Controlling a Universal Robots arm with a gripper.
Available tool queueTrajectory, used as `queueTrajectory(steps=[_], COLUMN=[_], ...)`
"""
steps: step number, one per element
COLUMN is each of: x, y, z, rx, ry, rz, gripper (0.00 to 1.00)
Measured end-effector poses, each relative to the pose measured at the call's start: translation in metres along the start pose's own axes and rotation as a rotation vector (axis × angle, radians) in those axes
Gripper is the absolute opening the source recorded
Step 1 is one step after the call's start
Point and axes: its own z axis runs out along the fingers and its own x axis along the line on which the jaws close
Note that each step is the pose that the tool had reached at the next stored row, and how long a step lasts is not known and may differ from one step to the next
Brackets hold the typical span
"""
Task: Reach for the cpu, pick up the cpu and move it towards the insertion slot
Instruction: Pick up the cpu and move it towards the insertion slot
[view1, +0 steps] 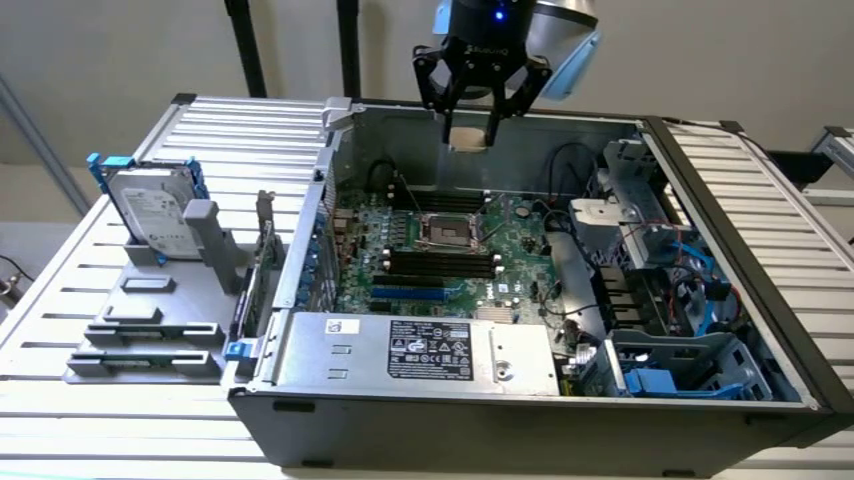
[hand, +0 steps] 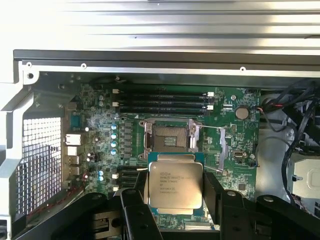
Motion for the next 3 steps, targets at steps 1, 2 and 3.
queueTrajectory(steps=[1, 2, 3], x=[0.0000, 0.0000, 0.0000], y=[0.0000, 0.0000, 0.0000], z=[0.0000, 0.0000, 0.0000], rx=[0.0000, 0.0000, 0.0000], ry=[-0.0001, 0.0000, 0.0000], rz=[0.000, 0.000, 0.000], gripper=[0.54, 0.54, 0.54])
